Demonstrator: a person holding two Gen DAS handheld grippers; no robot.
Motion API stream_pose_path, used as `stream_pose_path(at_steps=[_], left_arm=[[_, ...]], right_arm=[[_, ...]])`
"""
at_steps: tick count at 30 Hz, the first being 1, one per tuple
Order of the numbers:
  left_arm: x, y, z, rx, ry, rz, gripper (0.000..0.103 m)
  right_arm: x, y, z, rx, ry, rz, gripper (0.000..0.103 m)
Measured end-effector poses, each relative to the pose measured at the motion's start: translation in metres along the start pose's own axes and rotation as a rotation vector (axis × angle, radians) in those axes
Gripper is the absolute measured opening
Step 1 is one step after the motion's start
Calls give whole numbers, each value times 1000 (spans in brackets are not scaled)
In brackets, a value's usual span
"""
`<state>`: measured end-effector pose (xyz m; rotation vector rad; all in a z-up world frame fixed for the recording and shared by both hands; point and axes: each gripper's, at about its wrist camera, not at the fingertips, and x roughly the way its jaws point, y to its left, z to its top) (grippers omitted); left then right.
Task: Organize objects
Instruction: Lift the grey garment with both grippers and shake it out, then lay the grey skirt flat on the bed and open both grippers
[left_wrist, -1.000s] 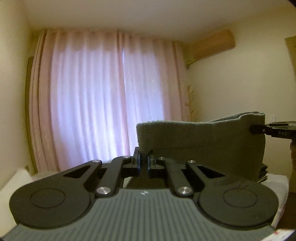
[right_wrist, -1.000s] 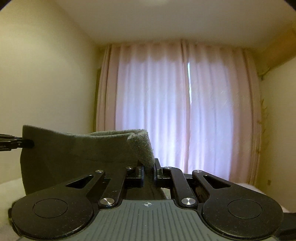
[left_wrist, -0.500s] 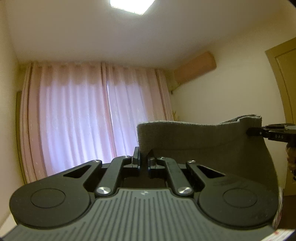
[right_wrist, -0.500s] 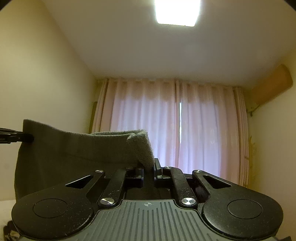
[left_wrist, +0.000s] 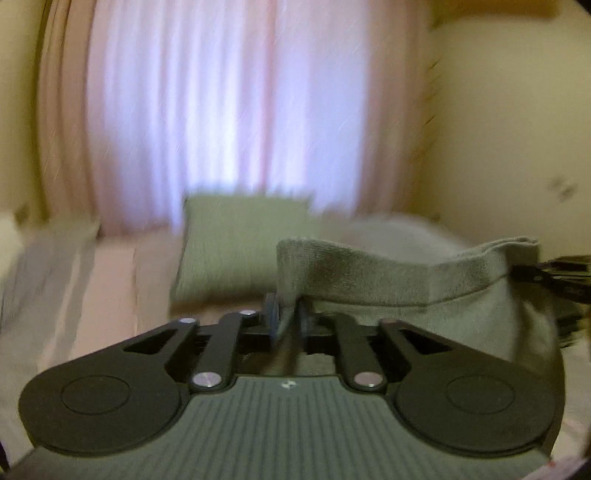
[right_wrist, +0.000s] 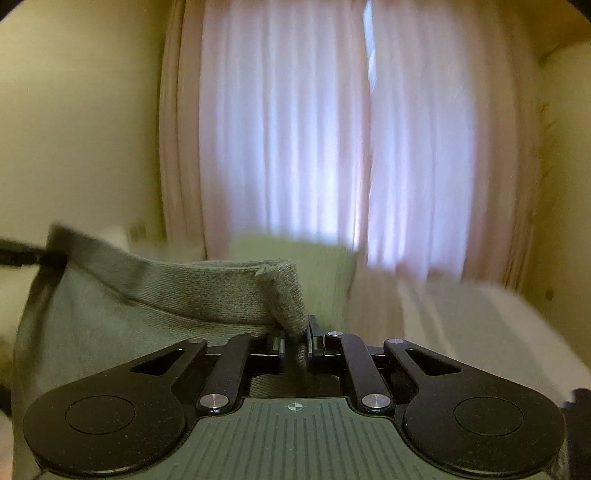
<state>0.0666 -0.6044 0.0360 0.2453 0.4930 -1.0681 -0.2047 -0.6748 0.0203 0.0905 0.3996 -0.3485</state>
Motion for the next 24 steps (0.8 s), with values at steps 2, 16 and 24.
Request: stream_pose_path(at_steps=[2, 16, 24], left_arm=[[70, 12, -25, -67, 91, 74, 15], [-38, 76, -271, -270, 446, 182, 21], [-158, 75, -373, -290, 568, 119, 26]], right_arm=[[80, -29, -35, 22, 131, -2, 27], [83, -45, -211, 271, 509, -30, 37], [-58, 6, -254, 381, 569, -153, 42]])
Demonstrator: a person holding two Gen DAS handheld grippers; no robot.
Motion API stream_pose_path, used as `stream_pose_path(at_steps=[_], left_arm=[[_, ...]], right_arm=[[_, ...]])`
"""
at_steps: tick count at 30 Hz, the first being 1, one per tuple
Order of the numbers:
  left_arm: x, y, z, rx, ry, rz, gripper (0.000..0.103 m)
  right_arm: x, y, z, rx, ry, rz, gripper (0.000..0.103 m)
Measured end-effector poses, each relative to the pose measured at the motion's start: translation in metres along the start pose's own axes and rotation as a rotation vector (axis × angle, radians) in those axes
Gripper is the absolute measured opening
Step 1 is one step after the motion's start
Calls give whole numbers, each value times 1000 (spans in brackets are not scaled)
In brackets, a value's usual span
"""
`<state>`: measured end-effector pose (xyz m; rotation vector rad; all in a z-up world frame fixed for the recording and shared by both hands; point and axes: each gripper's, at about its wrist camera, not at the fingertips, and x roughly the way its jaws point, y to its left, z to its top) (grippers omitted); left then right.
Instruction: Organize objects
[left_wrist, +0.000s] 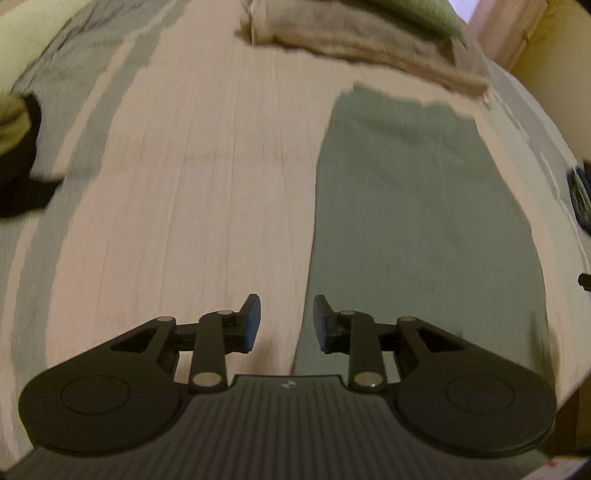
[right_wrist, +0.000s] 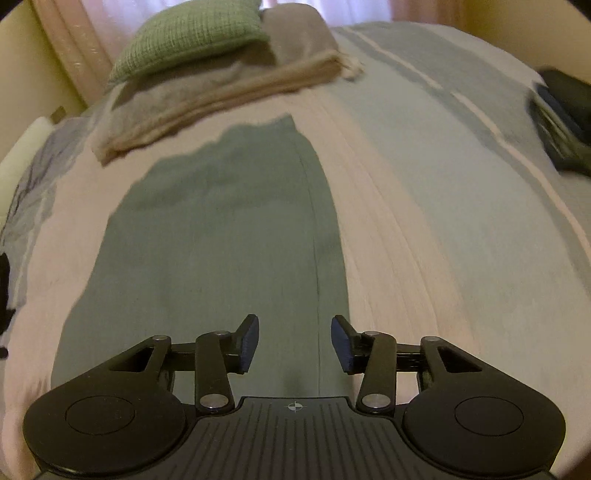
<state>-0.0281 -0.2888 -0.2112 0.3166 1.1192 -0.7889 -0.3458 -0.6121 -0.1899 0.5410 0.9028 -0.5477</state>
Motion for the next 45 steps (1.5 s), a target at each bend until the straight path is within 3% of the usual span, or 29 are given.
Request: stream_pose_path(at_steps=[5, 9, 11, 13, 19, 27, 35, 45], left_arm=[[-35, 11, -64, 65, 33, -26, 28], [-70, 7, -88, 84, 50, -41, 34], [-85, 2, -96, 83, 60, -60, 44], [-97, -7, -100, 83, 69, -67, 62], [-123, -38, -106, 70, 48, -98, 91], [-143, -75, -105, 161, 30, -124, 99], [-145, -77, -121, 163, 59, -121, 100], [-152, -78, -117, 173, 41, -135, 100]], right_arm=[[-60, 18, -73, 14, 22, -44, 43], [-96, 38, -105, 34, 60, -40, 51], [-110, 51, -114, 43, 79, -43, 63], [-125, 62, -123, 47, 103, -30, 74], [-143, 89, -127, 34, 184, -10, 76], [-159, 114, -128, 7, 187, 12, 77], [-166, 123, -146, 23, 206, 5, 77], [-161, 131, -149, 18, 212, 11, 77]])
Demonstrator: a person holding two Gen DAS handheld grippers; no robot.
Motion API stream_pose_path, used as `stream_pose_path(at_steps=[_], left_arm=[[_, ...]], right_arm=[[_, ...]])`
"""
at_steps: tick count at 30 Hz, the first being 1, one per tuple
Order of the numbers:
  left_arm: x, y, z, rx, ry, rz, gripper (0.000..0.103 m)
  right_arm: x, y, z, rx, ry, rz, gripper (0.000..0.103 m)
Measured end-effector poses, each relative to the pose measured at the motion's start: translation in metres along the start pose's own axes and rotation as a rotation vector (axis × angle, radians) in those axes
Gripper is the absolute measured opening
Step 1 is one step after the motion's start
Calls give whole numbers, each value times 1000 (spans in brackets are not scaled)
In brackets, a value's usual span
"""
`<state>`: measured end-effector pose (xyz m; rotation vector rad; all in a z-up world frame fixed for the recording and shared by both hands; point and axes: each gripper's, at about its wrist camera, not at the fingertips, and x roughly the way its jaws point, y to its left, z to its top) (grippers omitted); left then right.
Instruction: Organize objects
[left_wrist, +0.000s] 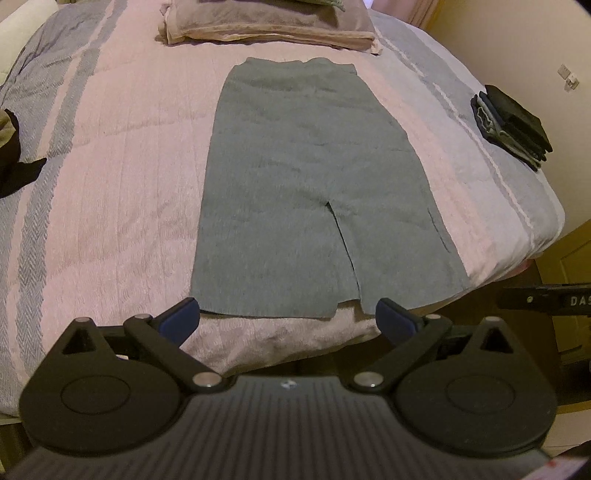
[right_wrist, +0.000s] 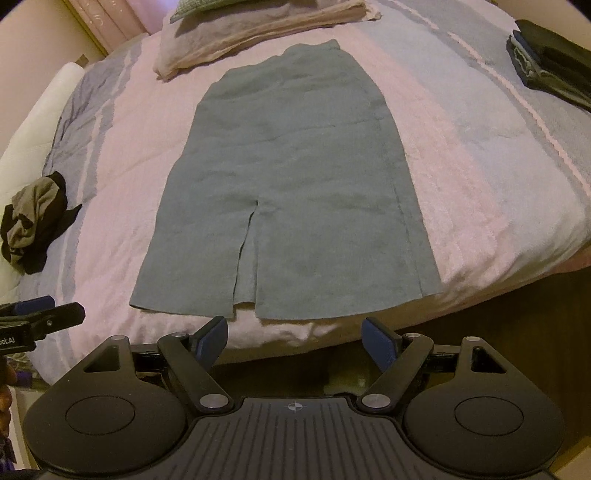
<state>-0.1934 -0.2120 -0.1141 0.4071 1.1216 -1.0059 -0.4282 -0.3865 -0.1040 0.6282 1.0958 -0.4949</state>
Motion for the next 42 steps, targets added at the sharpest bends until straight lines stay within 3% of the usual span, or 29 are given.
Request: stream_pose_path(at_steps=[28, 42], left_arm=[[-1, 0, -1, 2, 8, -2, 100], [2, 4, 11, 23, 5, -14, 100]], right_arm=[[6, 21, -15, -21, 24, -23, 77], [8, 19, -6, -18, 26, -43, 77]])
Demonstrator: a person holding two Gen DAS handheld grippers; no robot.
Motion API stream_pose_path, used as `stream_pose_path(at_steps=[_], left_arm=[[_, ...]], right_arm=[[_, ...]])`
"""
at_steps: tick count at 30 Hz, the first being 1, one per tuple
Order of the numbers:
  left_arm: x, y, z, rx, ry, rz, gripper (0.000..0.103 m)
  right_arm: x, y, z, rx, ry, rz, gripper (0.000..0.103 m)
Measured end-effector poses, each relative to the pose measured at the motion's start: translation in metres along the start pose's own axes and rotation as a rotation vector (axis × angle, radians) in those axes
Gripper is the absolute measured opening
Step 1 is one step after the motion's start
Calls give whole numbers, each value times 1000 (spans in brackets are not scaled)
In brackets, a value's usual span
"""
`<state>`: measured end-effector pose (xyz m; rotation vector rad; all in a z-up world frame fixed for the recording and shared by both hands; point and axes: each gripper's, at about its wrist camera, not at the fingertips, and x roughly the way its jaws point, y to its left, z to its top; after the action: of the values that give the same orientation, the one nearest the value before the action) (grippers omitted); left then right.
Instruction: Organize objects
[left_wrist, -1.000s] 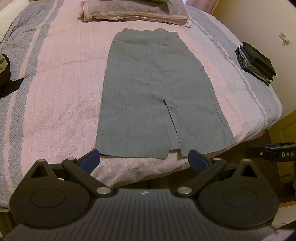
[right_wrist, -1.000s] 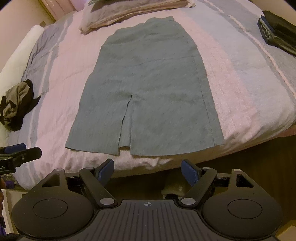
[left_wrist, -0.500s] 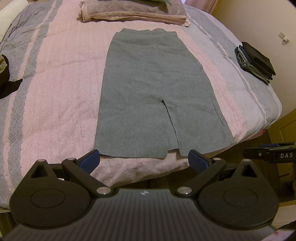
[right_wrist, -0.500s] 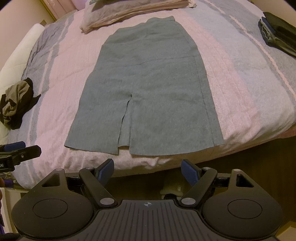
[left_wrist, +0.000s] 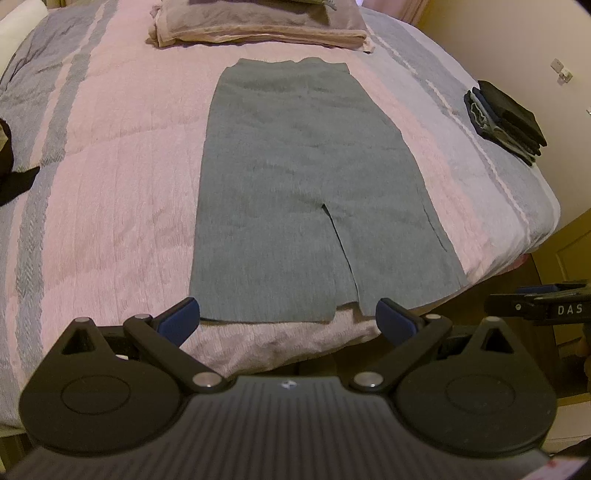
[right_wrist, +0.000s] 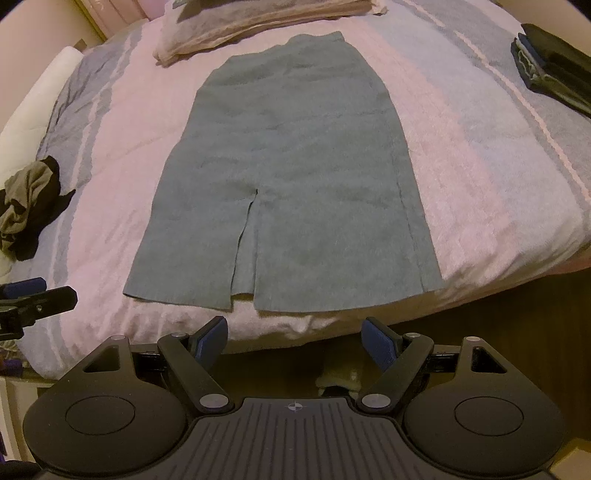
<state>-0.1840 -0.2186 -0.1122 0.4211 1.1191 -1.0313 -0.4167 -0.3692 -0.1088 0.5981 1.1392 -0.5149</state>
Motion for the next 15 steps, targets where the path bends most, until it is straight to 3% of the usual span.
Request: stream_pose_path(at_steps=[7, 15], left_arm=[[12, 11, 49, 15, -41, 8, 100], [71, 40, 184, 16, -114, 55, 100]], right_arm=[[-1, -9, 35, -6, -70, -5, 77], [31, -50, 177, -149, -167, -6, 77]])
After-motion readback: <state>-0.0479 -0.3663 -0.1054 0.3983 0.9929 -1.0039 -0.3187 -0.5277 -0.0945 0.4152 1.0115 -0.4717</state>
